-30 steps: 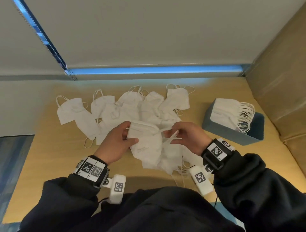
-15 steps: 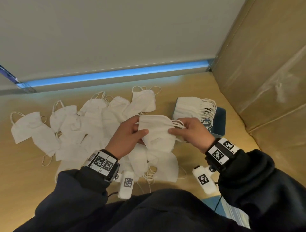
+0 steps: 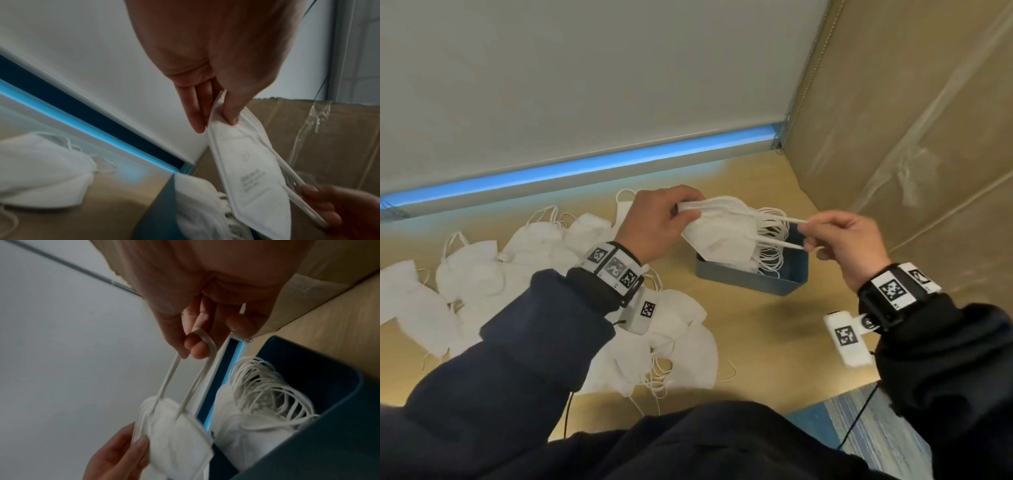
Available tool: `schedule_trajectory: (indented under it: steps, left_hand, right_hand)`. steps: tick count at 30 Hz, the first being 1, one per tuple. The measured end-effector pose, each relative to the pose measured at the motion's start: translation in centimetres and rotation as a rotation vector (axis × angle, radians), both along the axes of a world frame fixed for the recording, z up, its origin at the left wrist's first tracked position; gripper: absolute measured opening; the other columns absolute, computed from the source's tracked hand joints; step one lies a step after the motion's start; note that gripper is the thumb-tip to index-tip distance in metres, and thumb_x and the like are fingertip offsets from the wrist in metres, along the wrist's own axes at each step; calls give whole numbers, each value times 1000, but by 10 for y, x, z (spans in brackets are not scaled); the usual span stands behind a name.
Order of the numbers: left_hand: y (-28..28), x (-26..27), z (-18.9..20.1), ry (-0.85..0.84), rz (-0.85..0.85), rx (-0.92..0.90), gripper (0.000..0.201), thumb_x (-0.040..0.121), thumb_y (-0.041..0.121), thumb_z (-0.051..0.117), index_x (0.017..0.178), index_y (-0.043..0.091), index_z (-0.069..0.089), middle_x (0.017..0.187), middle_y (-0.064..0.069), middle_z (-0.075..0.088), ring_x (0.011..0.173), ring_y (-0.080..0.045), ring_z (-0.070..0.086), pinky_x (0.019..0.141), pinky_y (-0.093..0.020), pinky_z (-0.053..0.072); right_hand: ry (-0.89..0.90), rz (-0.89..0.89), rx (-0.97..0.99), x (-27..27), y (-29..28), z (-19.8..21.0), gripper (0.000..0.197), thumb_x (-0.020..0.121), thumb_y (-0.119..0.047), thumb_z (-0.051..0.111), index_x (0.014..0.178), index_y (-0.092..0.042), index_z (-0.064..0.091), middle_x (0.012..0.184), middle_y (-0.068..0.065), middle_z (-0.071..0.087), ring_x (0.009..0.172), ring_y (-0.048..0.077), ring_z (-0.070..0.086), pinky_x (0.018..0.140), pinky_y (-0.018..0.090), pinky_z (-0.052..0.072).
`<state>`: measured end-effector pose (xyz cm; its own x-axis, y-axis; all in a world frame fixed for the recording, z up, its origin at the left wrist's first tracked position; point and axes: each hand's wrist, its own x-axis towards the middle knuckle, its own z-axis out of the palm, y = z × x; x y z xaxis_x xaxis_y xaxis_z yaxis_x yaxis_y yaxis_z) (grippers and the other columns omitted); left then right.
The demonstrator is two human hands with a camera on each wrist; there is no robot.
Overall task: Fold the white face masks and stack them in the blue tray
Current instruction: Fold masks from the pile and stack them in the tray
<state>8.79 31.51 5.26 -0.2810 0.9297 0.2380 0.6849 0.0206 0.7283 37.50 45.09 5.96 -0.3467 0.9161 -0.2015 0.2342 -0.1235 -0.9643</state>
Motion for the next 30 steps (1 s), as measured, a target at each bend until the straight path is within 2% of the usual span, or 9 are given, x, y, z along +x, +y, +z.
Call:
schedule_trajectory:
  steps: [4, 7, 9, 13, 19, 21, 23, 25, 30]
  left_hand:
    - [22, 27, -22, 54, -88, -37, 19, 95, 19, 64, 111, 21, 73, 107, 9, 74, 93, -10, 64, 92, -32, 51]
    - [29, 29, -40, 104, -97, -93, 22, 98, 15, 61, 117, 16, 71, 120, 0, 73, 109, -21, 66, 100, -33, 48]
    - [30, 28, -51, 165, -138, -182, 25, 100, 17, 58, 123, 16, 68, 126, -3, 71, 116, -27, 64, 102, -37, 47]
    - [31, 34, -62, 374, -246, -246, 25, 100, 19, 56, 122, 15, 68, 119, -8, 73, 109, -33, 64, 98, -40, 44]
    - [38, 32, -72, 533, -132, -206, 24, 92, 28, 63, 112, 23, 76, 108, 0, 69, 107, -29, 58, 97, -44, 37]
    - [37, 31, -74, 554, -99, -207, 27, 92, 33, 64, 114, 23, 75, 109, -1, 67, 108, -29, 57, 95, -43, 35]
    - [32, 30, -74, 516, -34, -197, 30, 91, 37, 65, 118, 25, 71, 113, 0, 66, 109, -27, 57, 95, -42, 35]
    - [23, 26, -71, 395, 31, -179, 33, 87, 37, 69, 119, 26, 68, 115, 2, 64, 107, -23, 60, 95, -42, 41]
    - [-41, 1, -69, -47, 275, -88, 7, 88, 28, 72, 95, 26, 73, 96, 8, 68, 83, -6, 64, 80, -27, 50]
  right_hand:
    - [-14, 65, -14, -10, -12, -18, 7, 86, 1, 75, 89, 3, 69, 57, 4, 66, 52, 15, 62, 46, 24, 48]
    - [-49, 56, -33, -13, -16, -37, 12, 87, 3, 74, 95, 8, 66, 66, 13, 70, 59, 18, 68, 57, 33, 59]
    - [-126, 104, -19, -11, -17, -47, 10, 85, 2, 75, 93, 4, 69, 75, 22, 73, 64, 20, 69, 65, 38, 62]
    - [-292, 227, 77, -9, -15, -57, 5, 84, -4, 75, 85, -9, 73, 72, 13, 75, 64, 15, 67, 67, 32, 57]
    - [-260, 75, 59, -16, -8, -59, 13, 84, -6, 74, 92, -17, 74, 86, 10, 74, 82, 34, 72, 71, 50, 64]
    - [-215, 41, 62, -21, -11, -56, 13, 85, -10, 75, 89, -22, 74, 88, 4, 73, 86, 30, 71, 78, 48, 63]
    - [-177, -3, 118, -27, -18, -49, 14, 85, -11, 75, 86, -25, 73, 89, -2, 72, 86, 18, 67, 81, 40, 57]
    - [-121, -24, 154, -37, -29, -39, 14, 85, -11, 73, 86, -25, 73, 92, -2, 73, 85, 17, 65, 82, 37, 54]
    - [-13, 156, 83, -79, -79, -23, 8, 91, -8, 70, 91, -15, 73, 88, 1, 71, 84, 15, 63, 77, 33, 53]
